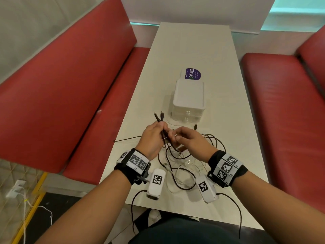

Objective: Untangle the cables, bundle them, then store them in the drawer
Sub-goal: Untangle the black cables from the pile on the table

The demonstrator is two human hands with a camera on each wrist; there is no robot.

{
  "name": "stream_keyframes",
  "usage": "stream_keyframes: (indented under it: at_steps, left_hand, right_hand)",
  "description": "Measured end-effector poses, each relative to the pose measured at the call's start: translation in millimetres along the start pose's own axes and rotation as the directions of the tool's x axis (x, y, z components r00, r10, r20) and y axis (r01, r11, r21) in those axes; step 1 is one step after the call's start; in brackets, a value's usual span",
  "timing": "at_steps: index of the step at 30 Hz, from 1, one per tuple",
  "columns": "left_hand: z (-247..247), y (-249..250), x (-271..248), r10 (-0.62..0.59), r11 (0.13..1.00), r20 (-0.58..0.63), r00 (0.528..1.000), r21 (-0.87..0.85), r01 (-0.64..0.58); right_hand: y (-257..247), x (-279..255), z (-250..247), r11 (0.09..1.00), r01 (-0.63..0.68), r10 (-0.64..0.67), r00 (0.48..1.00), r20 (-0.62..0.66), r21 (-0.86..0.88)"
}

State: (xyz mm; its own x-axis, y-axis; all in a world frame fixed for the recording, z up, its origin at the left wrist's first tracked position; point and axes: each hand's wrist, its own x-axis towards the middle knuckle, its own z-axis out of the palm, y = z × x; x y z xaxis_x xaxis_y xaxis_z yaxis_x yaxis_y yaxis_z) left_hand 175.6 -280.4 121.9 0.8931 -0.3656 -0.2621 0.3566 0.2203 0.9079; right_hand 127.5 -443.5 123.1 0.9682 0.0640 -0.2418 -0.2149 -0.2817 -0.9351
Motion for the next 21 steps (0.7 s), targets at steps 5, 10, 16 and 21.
stream_keyframes:
  at_steps: [5, 10, 16, 21]
  left_hand:
    - [-4.1, -1.9, -0.7, 0.068, 0.995, -0.042, 0.997, 0.074, -0.065]
    - [-7.4, 7.0, -0.7, 0.120, 0.943, -0.059, 0.991, 0.318, -0.095]
    - [-3.7, 11.6, -6.1, 0.019, 0.205, 0.218, 0.976, 0.954, -0.217]
    - [-6.3, 10.3, -8.5, -0.062, 0.132, 0.190, 0.980, 0.975, -0.180]
  right_hand:
    - [-1.6, -2.0, -3.8, 0.993, 0.026, -0.005, 0.982, 0.188, -0.111]
    - [8.1, 1.1, -0.7, 0.577, 0.161, -0.098, 0.987, 0.128, -0.801]
    - [8.0, 7.3, 12.8, 0.482, 0.112, -0.190, 0.982, 0.022, -0.869]
    - [11.0, 0.9, 13.2, 0.469, 0.077, -0.192, 0.981, -0.016, -0.880]
